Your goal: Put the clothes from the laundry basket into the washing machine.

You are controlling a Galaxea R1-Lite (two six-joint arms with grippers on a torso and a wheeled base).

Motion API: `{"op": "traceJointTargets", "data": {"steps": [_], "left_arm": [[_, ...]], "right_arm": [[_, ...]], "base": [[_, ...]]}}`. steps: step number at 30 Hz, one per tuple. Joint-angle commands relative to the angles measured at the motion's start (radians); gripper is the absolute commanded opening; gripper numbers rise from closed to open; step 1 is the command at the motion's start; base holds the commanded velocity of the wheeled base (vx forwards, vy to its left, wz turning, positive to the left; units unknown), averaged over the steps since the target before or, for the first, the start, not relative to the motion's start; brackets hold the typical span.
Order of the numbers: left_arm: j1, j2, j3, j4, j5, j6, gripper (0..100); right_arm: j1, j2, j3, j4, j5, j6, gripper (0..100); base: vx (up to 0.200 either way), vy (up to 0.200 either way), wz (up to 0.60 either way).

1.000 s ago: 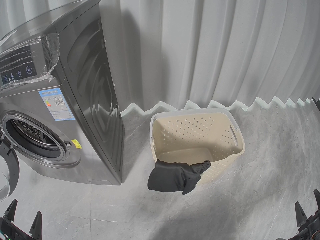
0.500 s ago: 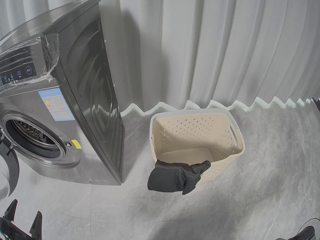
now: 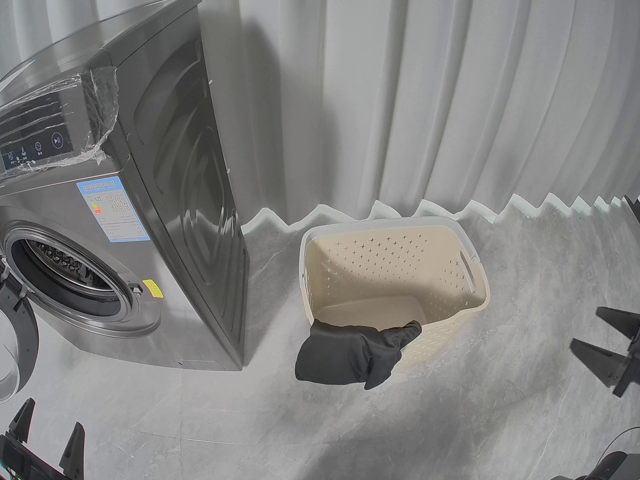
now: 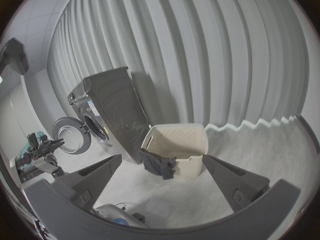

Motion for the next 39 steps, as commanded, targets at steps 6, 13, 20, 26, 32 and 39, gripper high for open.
{"op": "traceJointTargets", "data": {"steps": [6,13,20,26,32,39], "left_arm": [[0.0,-0.016,0.016,-0.001,-0.007,0.006,100],[0.0,-0.016,0.016,-0.001,-0.007,0.005,100],[0.0,-0.016,0.016,-0.001,-0.009,-0.003,100],[0.0,-0.016,0.016,-0.001,-0.007,-0.005,100],[0.0,-0.016,0.016,0.0,-0.007,-0.008,100],[-0.002,-0.016,0.016,0.0,-0.007,-0.005,100]], "right_arm": [[0.317,0.587,0.02,-0.307,-0.205,0.264,100],[0.34,0.774,-0.031,-0.324,-0.214,0.323,100],[0.34,0.997,-0.069,-0.463,-0.21,0.323,100],[0.348,1.225,-0.092,-0.668,-0.213,0.325,100],[0.366,1.34,-0.148,-0.743,-0.213,0.327,100],[0.391,1.44,-0.212,-0.793,-0.214,0.319,100]], "base": [[0.0,0.0,0.0],[0.0,0.0,0.0],[0.0,0.0,0.0],[0.0,0.0,0.0],[0.0,0.0,0.0],[0.0,0.0,0.0]]}}
